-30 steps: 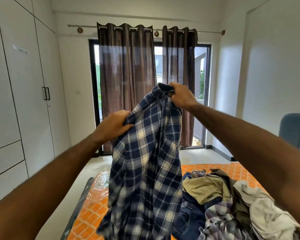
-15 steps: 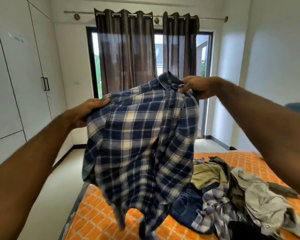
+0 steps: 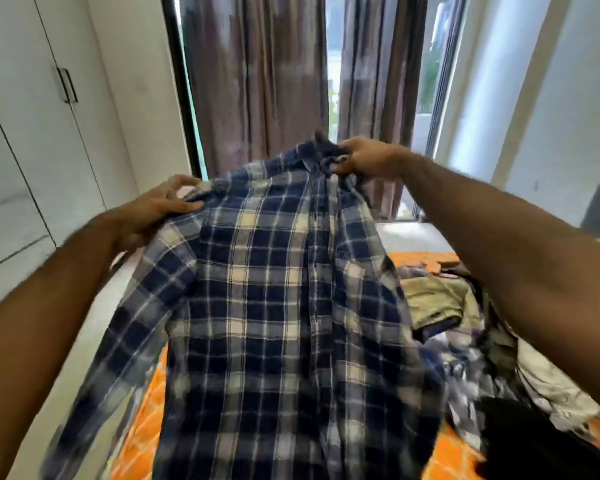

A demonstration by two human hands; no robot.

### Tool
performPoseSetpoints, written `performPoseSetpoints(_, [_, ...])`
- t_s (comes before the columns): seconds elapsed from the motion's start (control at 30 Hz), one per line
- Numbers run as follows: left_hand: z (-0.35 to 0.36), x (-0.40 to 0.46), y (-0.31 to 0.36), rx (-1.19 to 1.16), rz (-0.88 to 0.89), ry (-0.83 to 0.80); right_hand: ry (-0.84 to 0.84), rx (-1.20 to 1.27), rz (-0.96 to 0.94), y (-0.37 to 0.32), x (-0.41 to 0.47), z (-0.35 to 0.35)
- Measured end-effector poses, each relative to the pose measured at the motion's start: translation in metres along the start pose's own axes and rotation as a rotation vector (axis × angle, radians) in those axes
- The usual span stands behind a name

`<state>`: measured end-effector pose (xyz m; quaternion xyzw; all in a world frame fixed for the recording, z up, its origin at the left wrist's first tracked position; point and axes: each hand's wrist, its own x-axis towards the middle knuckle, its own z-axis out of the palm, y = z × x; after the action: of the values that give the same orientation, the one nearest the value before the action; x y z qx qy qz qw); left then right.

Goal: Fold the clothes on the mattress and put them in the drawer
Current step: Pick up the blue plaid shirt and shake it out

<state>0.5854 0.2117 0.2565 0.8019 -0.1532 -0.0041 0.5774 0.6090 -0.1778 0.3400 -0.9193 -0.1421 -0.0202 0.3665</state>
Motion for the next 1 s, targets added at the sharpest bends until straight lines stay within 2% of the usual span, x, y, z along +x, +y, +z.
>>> performPoseSetpoints(0.1, [0.012,0.021,-0.077,0.111,-0.1,0.159,0.076,-0.318,0.014,0.053,0.053,0.077])
performPoseSetpoints(0.23, [0.044,0.047,-0.165,0.031,-0.243,0.2,0.112,-0.433,0.056,0.108,0.096,0.173])
performPoseSetpoints(0.3, [0.061,0.066,-0.2,0.023,-0.233,0.249,0.127,-0.325,0.147,0.135,0.123,0.205])
performPoseSetpoints(0.4, [0.076,0.093,-0.236,0.08,-0.194,0.285,0.188,0.005,0.31,0.187,0.165,0.233])
performPoseSetpoints(0.47, [0.095,0.111,-0.253,0.094,-0.17,0.233,0.219,0.297,0.339,0.218,0.179,0.247])
performPoseSetpoints(0.53, [0.115,0.122,-0.27,0.244,-0.122,0.207,0.187,0.39,0.331,0.23,0.159,0.256])
performPoseSetpoints(0.63, [0.157,0.126,-0.305,0.618,-0.023,0.085,0.071,0.063,0.245,0.274,0.113,0.264])
performPoseSetpoints(0.7, [0.202,0.123,-0.322,0.714,0.007,-0.081,-0.098,-0.283,0.216,0.317,0.07,0.27])
performPoseSetpoints(0.73, [0.223,0.121,-0.326,0.741,0.046,-0.175,-0.165,-0.469,0.261,0.335,0.049,0.273])
performPoseSetpoints(0.8, [0.272,0.119,-0.324,0.768,0.119,-0.318,-0.196,-0.746,0.308,0.369,0.009,0.269])
performPoseSetpoints(0.93, [0.373,0.137,-0.299,0.647,0.124,-0.421,-0.049,-0.843,0.39,0.423,-0.037,0.222])
performPoseSetpoints(1.0, [0.415,0.15,-0.287,0.599,0.07,-0.436,0.037,-0.902,0.405,0.442,-0.047,0.188])
